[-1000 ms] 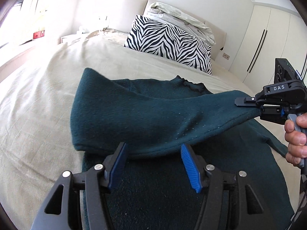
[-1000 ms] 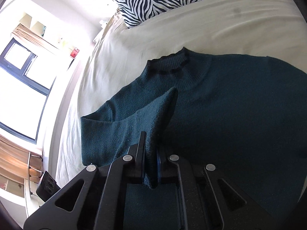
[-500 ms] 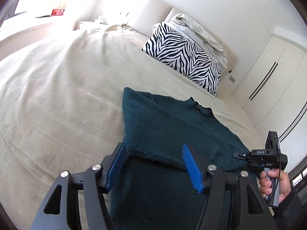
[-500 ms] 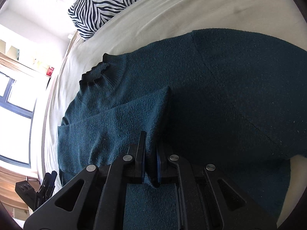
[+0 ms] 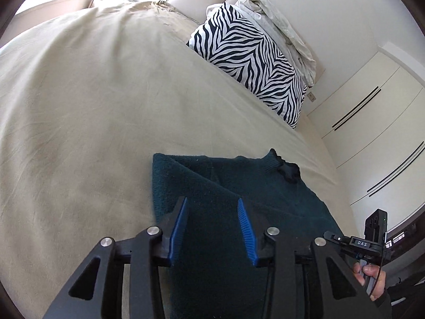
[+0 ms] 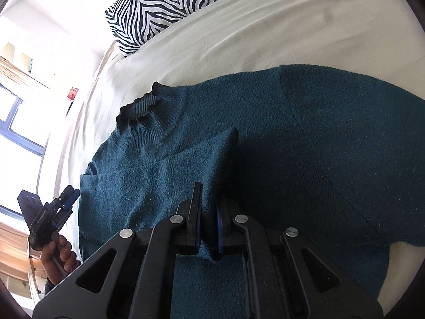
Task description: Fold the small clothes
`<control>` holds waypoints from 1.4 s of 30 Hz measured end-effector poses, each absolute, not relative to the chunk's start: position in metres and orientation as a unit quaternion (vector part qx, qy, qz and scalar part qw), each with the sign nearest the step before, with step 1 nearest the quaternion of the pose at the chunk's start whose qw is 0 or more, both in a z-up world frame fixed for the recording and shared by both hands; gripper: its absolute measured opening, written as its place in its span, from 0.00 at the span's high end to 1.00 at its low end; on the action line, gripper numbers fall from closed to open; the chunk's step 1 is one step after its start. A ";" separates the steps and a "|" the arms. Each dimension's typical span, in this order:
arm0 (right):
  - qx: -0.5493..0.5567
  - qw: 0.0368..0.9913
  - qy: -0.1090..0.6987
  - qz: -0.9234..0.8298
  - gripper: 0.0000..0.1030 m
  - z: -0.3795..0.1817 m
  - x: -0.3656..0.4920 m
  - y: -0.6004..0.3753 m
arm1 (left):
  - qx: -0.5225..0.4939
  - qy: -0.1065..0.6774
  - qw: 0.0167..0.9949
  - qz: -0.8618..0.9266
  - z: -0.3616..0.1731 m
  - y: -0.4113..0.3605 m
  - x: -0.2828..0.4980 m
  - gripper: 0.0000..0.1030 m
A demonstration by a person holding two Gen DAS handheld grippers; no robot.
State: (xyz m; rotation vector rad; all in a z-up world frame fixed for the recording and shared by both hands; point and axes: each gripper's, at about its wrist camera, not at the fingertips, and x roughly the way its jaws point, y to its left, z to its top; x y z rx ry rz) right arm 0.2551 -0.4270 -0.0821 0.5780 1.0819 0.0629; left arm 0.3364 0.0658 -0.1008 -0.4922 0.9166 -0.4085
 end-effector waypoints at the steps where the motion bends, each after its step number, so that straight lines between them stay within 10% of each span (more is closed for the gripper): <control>1: 0.270 0.820 0.505 0.028 0.93 -0.080 0.255 -0.429 | -0.226 0.442 0.847 -0.189 -0.108 0.065 0.338 0.64; 8: 0.280 0.812 0.511 0.023 0.93 -0.100 0.260 -0.443 | -0.227 0.440 0.848 -0.190 -0.116 0.073 0.333 0.75; 26: 0.396 0.791 0.462 0.053 0.89 -0.118 0.215 -0.482 | -0.157 0.425 0.868 -0.203 -0.104 0.062 0.276 0.60; 30: 0.412 0.799 0.437 0.031 0.79 -0.108 0.181 -0.503 | -0.136 0.439 0.865 -0.201 -0.103 0.064 0.252 0.54; 34: 0.442 0.807 0.392 -0.002 0.39 -0.090 0.129 -0.541 | -0.104 0.429 0.877 -0.188 -0.083 0.057 0.220 0.51; 42: 0.543 0.774 0.292 -0.141 0.35 -0.096 -0.008 -0.655 | -0.134 0.421 0.864 -0.241 -0.057 0.014 0.173 0.38</control>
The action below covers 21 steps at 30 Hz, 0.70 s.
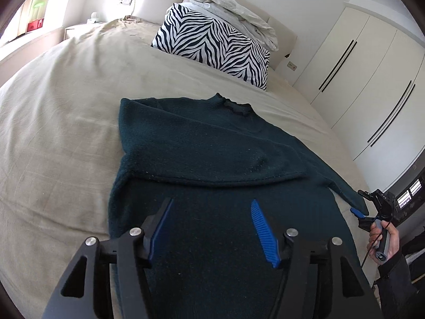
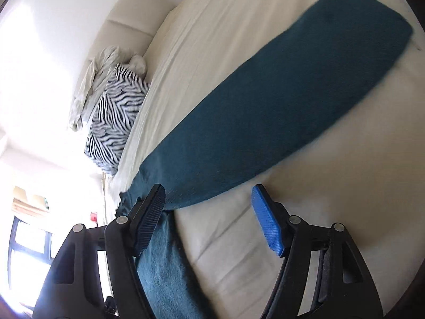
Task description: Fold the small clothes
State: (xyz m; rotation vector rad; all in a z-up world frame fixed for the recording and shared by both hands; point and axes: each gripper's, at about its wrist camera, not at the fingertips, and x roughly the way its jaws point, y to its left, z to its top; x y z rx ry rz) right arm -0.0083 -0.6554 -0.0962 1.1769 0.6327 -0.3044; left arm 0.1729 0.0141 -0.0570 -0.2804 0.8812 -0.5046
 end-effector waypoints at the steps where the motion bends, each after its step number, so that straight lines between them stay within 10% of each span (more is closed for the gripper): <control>1: 0.567 0.763 0.270 -0.155 0.38 -0.101 -0.027 -0.672 | -0.142 0.427 0.858 -0.249 -0.059 0.008 0.171 0.38; 12: 0.671 0.701 0.129 -0.205 0.44 -0.124 -0.086 -0.778 | -0.233 0.471 0.808 -0.268 -0.080 -0.031 0.181 0.38; 21: 0.594 0.732 0.196 -0.271 0.83 -0.096 -0.053 -0.800 | -0.276 0.479 0.784 -0.282 -0.088 -0.037 0.193 0.35</control>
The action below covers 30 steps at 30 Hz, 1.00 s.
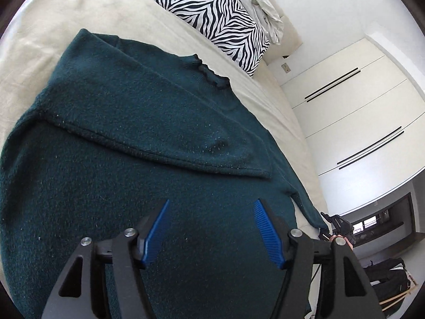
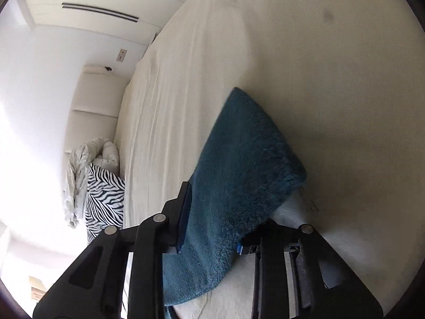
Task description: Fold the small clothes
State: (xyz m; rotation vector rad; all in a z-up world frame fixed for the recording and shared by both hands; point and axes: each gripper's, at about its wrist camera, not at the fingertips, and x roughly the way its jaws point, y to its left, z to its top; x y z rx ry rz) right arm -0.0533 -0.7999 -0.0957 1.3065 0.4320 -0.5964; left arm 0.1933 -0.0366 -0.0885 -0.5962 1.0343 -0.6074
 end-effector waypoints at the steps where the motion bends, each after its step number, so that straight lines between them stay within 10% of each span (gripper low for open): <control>1: 0.566 0.750 0.211 -0.268 0.84 -0.082 -0.039 -0.789 | -0.281 0.478 0.782 -0.283 -0.088 -0.037 0.195 0.35; 9: 0.214 0.902 0.340 -0.157 0.92 0.009 0.099 -0.563 | -0.330 0.458 0.765 -0.309 -0.075 -0.047 0.210 0.33; 17: -0.161 0.906 0.388 -0.056 0.93 -0.015 0.145 -0.302 | -0.393 0.457 0.724 -0.335 -0.079 -0.053 0.226 0.26; 30: -0.295 0.878 0.372 -0.050 0.93 -0.049 0.109 -0.266 | -0.475 0.500 0.623 -0.369 -0.106 -0.089 0.248 0.12</control>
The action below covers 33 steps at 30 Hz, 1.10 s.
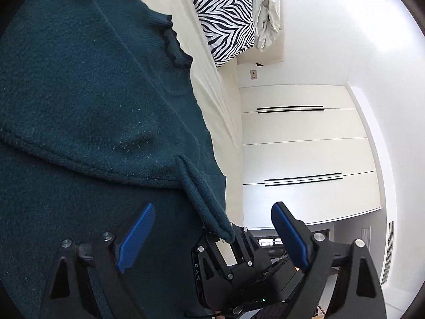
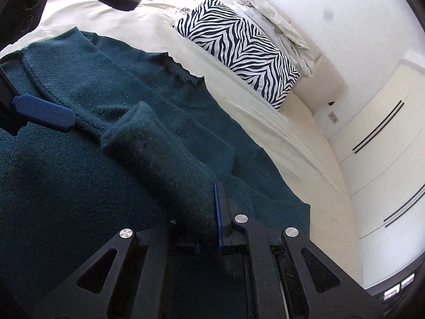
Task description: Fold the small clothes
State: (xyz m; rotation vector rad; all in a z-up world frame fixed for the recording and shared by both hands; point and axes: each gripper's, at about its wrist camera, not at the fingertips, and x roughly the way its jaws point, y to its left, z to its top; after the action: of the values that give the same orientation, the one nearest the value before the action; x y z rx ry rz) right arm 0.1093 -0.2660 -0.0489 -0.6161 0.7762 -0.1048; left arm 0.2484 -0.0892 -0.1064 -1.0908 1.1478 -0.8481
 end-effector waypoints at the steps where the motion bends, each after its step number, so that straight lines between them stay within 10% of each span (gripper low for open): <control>1: -0.295 0.879 0.371 -0.051 0.93 -0.049 0.108 -0.264 | -0.470 0.506 0.623 -0.368 -0.107 -0.095 0.251 0.12; 4: -0.294 0.882 0.366 -0.045 0.93 -0.049 0.110 -0.264 | -0.458 0.521 0.619 -0.367 -0.111 -0.109 0.261 0.15; 11: -0.230 0.896 0.379 -0.022 0.92 -0.038 0.109 -0.272 | -0.436 0.558 0.608 -0.360 -0.123 -0.131 0.274 0.92; 16: -0.108 0.915 0.389 0.030 0.80 -0.018 0.100 -0.298 | -0.387 0.533 0.655 -0.370 -0.085 -0.127 0.277 0.92; 20: 0.067 0.932 0.352 0.059 0.32 0.002 0.077 -0.347 | -0.339 0.495 0.702 -0.383 -0.037 -0.113 0.286 0.92; 33: 0.585 0.745 0.321 -0.012 0.29 -0.095 0.046 -0.512 | -0.246 0.471 0.790 -0.304 -0.028 -0.030 0.319 0.92</control>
State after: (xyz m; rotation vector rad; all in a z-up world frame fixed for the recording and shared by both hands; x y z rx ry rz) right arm 0.0464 -0.5118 -0.0947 1.2808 0.7025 -0.0270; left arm 0.3188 -0.0303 -0.0284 -0.5285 1.0147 -0.6554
